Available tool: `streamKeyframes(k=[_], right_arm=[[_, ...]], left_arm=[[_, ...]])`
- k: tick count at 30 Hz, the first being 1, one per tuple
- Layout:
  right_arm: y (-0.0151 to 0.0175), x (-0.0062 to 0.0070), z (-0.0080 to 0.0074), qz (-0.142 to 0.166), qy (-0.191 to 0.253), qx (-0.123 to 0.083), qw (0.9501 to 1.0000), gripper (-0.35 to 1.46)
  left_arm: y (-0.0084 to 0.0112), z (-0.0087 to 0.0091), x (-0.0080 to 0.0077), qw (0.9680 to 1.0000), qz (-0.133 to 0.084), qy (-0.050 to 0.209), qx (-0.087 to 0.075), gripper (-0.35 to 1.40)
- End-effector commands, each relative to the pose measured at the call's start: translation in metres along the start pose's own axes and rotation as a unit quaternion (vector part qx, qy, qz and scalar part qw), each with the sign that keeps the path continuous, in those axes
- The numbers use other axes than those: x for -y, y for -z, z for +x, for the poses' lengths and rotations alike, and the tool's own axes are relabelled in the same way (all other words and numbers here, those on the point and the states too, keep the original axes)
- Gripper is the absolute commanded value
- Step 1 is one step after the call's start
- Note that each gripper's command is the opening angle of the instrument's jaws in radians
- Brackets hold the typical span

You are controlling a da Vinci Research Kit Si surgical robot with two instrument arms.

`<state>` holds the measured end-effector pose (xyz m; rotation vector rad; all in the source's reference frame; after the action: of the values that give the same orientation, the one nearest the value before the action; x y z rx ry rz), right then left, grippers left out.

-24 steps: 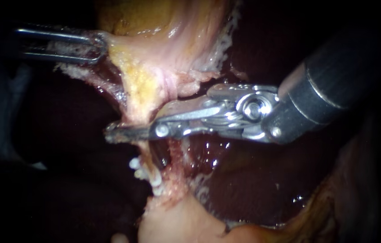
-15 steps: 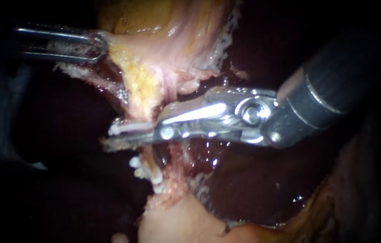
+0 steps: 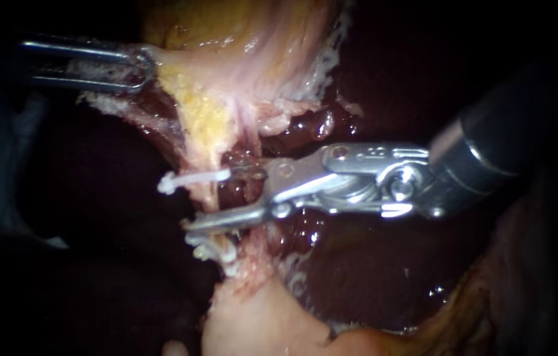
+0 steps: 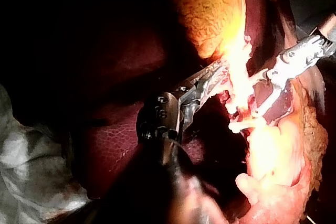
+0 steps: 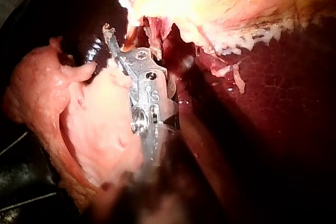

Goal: Going back third clip left tube

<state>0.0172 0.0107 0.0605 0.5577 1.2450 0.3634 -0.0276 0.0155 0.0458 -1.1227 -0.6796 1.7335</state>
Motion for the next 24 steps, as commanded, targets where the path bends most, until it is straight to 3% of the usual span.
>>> streamKeyframes(k=[1,13,24], right_arm=[[0.0011,0.0003,0.0001,-0.003,0.01,0.0,0.9999,0.5],[0.0115,0.0015,0.0007,-0.01,0.079,0.004,0.9968,0.5],[0.013,0.0023,0.0005,-0.005,0.086,0.004,0.9963,0.5]], left_arm=[[0.0,0.0,0.0,1.0,-0.001,0.0,0.0,-0.35],[0.0001,0.0,0.0,1.0,-0.001,0.0,0.0,-0.35],[-0.0003,-0.0002,0.0001,1.0,0.0,-0.001,-0.001,-0.35]])
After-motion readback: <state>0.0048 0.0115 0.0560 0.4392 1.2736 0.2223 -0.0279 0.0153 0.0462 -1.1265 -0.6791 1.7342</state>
